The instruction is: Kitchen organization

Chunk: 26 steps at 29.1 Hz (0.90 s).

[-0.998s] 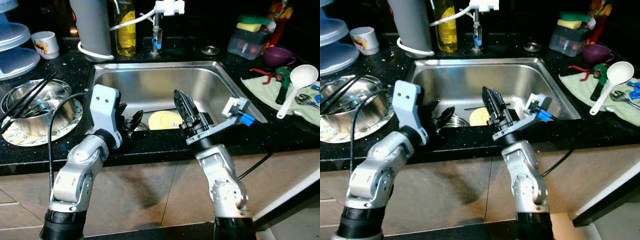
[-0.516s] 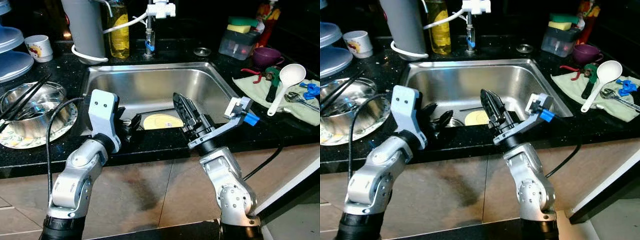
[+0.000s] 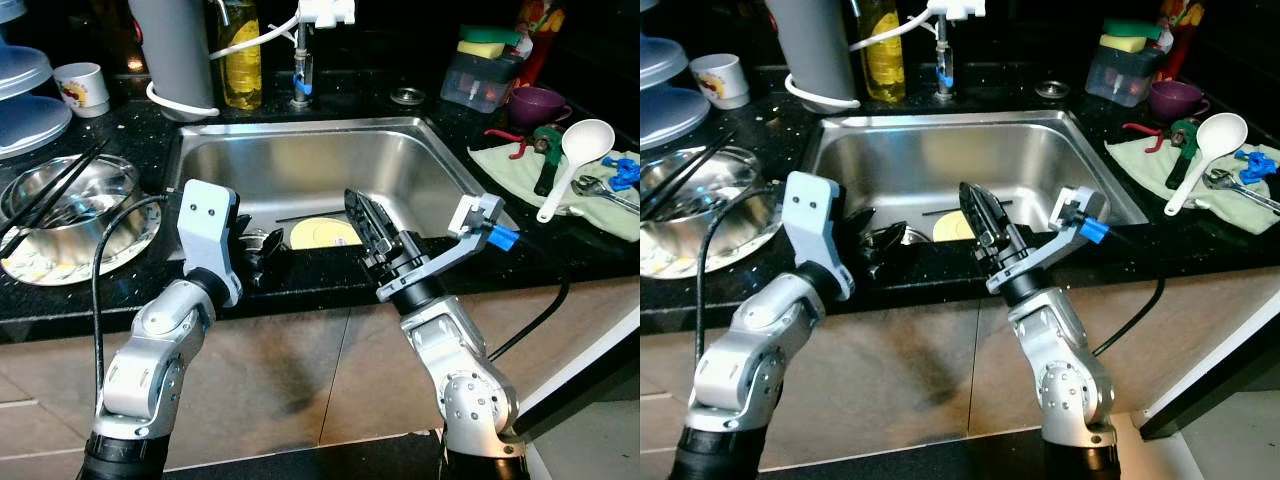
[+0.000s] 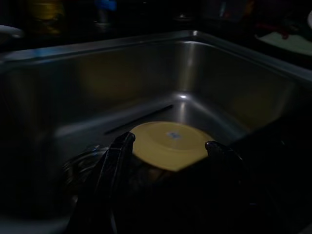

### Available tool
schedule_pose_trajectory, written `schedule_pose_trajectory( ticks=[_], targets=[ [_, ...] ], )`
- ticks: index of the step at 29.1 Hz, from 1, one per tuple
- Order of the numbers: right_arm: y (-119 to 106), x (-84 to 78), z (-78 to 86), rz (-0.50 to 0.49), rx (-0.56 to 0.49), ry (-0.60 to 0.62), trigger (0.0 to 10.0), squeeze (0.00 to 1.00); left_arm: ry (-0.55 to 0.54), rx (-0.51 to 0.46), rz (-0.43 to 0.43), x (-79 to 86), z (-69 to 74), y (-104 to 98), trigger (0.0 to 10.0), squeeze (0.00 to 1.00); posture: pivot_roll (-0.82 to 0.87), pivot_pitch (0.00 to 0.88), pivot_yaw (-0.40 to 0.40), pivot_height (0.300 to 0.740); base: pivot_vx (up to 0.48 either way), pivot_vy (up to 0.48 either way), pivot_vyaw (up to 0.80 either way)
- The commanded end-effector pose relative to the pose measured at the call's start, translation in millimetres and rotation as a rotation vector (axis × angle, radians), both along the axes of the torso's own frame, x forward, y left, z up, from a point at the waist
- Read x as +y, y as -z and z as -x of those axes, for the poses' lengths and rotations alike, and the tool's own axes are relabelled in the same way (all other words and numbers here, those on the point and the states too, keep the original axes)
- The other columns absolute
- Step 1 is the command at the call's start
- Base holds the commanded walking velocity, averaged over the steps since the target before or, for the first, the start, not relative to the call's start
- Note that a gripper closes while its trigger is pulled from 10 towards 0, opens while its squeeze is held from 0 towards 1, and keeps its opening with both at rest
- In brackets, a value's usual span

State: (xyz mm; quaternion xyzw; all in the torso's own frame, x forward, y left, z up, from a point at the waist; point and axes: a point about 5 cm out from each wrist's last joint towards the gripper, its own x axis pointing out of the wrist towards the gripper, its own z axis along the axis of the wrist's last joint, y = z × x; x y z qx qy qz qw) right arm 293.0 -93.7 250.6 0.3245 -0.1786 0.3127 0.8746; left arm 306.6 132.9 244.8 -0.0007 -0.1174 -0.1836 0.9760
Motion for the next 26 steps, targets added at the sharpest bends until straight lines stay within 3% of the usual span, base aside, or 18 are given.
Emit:
schedule_pose_trajectory(
  ticks=[1, 4, 20, 22, 23, 26],
  targets=[
    [1, 0.3, 3.2, 0.007, 0.007, -0.005, 10.0, 0.0, 0.011, 0.009, -0.014, -1.2, 3.3, 2, 10.0, 0.0, -0.04, 0.142, -0.022, 0.74, -0.3, 0.0, 0.0],
    [1, 0.1, 3.1, 0.006, 0.009, -0.005, 10.0, 0.0, 0.012, 0.008, -0.016, -1.3, 3.6, 2, 10.0, 0.0, -0.04, 0.142, -0.022, 0.74, -0.298, 0.0, 0.0],
    [3, 2.5, 4.2, 0.021, 0.028, -0.034, 10.0, 0.0, 0.024, 0.063, -0.065, 0.3, 5.6, 13, 10.0, 0.0, -0.04, 0.15, -0.034, 0.74, 0.0, 0.0, 0.0],
    [13, 11.0, 6.0, 0.117, 0.064, -0.109, 10.0, 0.0, 0.106, 0.106, -0.135, -4.2, 11.4, 24, 10.0, 0.0, -0.04, 0.15, -0.034, 0.74, 0.0, 0.0, 0.0],
    [13, 11.0, 6.0, 0.117, 0.064, -0.109, 10.0, 0.0, 0.106, 0.106, -0.135, -4.2, 11.4, 24, 10.0, 0.0, -0.04, 0.15, -0.034, 0.74, 0.0, 0.0, 0.0],
    [33, 21.6, 16.2, 0.277, 0.101, -0.264, 10.0, 0.0, 0.216, 0.165, -0.246, -8.8, 23.4, 42, 10.0, 0.0, -0.04, 0.151, -0.038, 0.74, 0.0, 0.0, 0.0]
  ],
)
